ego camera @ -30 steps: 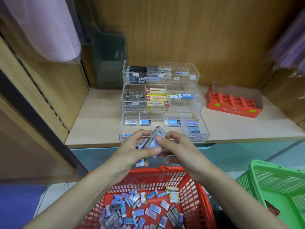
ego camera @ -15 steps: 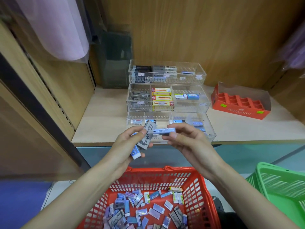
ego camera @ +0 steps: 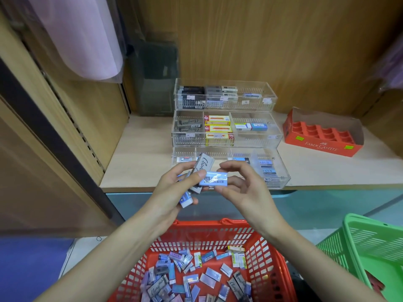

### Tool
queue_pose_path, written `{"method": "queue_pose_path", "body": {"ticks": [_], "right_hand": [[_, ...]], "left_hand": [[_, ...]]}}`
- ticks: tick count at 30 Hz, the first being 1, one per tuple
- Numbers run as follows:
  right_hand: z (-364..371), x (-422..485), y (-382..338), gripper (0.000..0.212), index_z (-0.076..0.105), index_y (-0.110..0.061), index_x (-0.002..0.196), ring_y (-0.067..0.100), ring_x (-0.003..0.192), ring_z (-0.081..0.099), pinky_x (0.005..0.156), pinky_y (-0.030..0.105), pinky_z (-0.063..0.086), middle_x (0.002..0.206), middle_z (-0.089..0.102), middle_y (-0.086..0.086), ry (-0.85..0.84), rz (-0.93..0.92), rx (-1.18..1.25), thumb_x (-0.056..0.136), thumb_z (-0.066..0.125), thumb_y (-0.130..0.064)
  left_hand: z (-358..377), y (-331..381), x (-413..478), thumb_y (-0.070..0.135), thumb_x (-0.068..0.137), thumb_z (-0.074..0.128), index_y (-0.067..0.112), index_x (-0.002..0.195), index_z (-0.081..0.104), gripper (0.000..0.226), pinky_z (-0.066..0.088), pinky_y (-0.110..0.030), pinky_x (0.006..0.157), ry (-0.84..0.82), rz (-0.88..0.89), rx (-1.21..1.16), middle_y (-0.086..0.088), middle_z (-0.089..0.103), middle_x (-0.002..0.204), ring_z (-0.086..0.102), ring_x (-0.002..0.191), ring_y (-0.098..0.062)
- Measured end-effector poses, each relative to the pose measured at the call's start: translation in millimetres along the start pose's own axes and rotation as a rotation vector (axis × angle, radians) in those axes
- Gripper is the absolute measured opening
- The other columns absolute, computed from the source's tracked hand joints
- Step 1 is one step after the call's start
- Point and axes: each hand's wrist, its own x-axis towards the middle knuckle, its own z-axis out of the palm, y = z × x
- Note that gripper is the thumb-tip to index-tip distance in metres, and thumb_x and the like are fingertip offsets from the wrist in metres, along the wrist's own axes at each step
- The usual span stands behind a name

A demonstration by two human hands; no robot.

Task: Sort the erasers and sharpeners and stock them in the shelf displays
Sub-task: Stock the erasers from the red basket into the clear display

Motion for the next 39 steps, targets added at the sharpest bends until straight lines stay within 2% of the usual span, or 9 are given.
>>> {"method": "queue_pose_path", "body": {"ticks": [5,7,11,15,19,23,26,31,39], "right_hand": [[-9.9,2.2,11.9,0.022,0.061,-0.018,0.105,-0.002,0.089,0.052,0.081,0.009,0.04,0.1,0.055,-0.005,0.015,-0.29,-0.656,0.083,0.065,-0.025],[-13.2,3.7,15.9,0.027,0.063,-0.016,0.105,-0.001,0.09,0.048,0.081,0.011,0.038,0.097,0.052,-0.006,0.05,-0.319,-0.739,0.082,0.064,-0.03],[-18.5,10.9,21.7,0.026,0.066,-0.015,0.102,0.015,0.091,0.053,0.082,0.022,0.039,0.095,0.055,-0.003,0.197,-0.291,-0.758,0.079,0.067,-0.027],[-24.0,27.1,31.6,0.027,0.068,-0.014,0.103,0.02,0.093,0.054,0.081,0.021,0.037,0.095,0.056,-0.002,0.236,-0.215,-0.832,0.077,0.075,-0.017],[-24.7,36.7,35.4,0.028,0.068,-0.015,0.103,0.015,0.093,0.052,0.082,0.019,0.035,0.096,0.054,-0.005,0.235,-0.175,-0.802,0.077,0.076,-0.016],[-29.3,36.3,31.0,0.024,0.067,-0.015,0.101,0.011,0.089,0.051,0.078,0.008,0.032,0.093,0.053,-0.007,0.226,-0.126,-0.731,0.078,0.074,-0.018],[-37.4,33.4,28.0,0.024,0.067,-0.017,0.103,0.01,0.092,0.05,0.081,0.009,0.031,0.093,0.052,-0.011,0.192,-0.109,-0.733,0.08,0.073,-0.021],[-59.0,34.8,22.6,0.022,0.067,-0.016,0.099,0.005,0.093,0.05,0.084,0.006,0.033,0.095,0.057,-0.005,0.24,-0.128,-0.681,0.078,0.075,-0.015],[-72.6,43.5,10.7,0.024,0.06,-0.022,0.094,-0.001,0.093,0.049,0.082,0.007,0.036,0.095,0.051,-0.011,0.22,-0.154,-0.65,0.078,0.074,-0.011]], "left_hand": [[-0.1,-0.9,1.1,0.019,0.076,0.07,0.019,0.108,0.063,0.033,0.044,-0.021,0.044,0.017,-0.002,0.014,-0.004,0.067,0.084,0.06,0.061,-0.008],[0.3,-1.9,1.5,0.02,0.08,0.067,0.019,0.105,0.064,0.025,0.044,-0.02,0.044,0.026,-0.007,0.011,-0.003,0.067,0.084,0.062,0.062,-0.008],[-3.8,4.7,6.2,0.016,0.09,0.058,0.015,0.097,0.063,0.009,0.042,-0.018,0.04,0.093,-0.014,-0.067,-0.002,0.073,0.08,0.07,0.063,-0.014],[-13.3,14.8,14.4,0.014,0.092,0.056,0.014,0.097,0.063,0.009,0.039,-0.017,0.037,0.153,0.012,-0.104,-0.002,0.072,0.073,0.069,0.06,-0.015],[-16.9,16.4,20.0,0.016,0.092,0.055,0.014,0.097,0.063,0.01,0.039,-0.018,0.036,0.151,0.022,-0.091,-0.001,0.072,0.075,0.069,0.06,-0.015],[-10.7,16.0,19.8,0.018,0.092,0.055,0.015,0.097,0.064,0.011,0.038,-0.019,0.036,0.123,0.033,-0.049,-0.002,0.072,0.081,0.07,0.064,-0.017],[2.0,16.3,19.8,0.019,0.093,0.052,0.015,0.099,0.062,0.013,0.036,-0.017,0.036,0.079,0.048,-0.012,-0.001,0.072,0.08,0.069,0.061,-0.017],[20.6,17.2,24.6,0.023,0.093,0.049,0.017,0.105,0.06,0.017,0.033,-0.016,0.034,0.045,0.072,0.004,-0.001,0.073,0.081,0.062,0.053,-0.015],[0.2,24.4,35.2,0.025,0.094,0.049,0.022,0.102,0.061,0.015,0.041,-0.016,0.038,0.223,0.133,-0.043,-0.005,0.068,0.085,0.06,0.051,-0.009]]}}
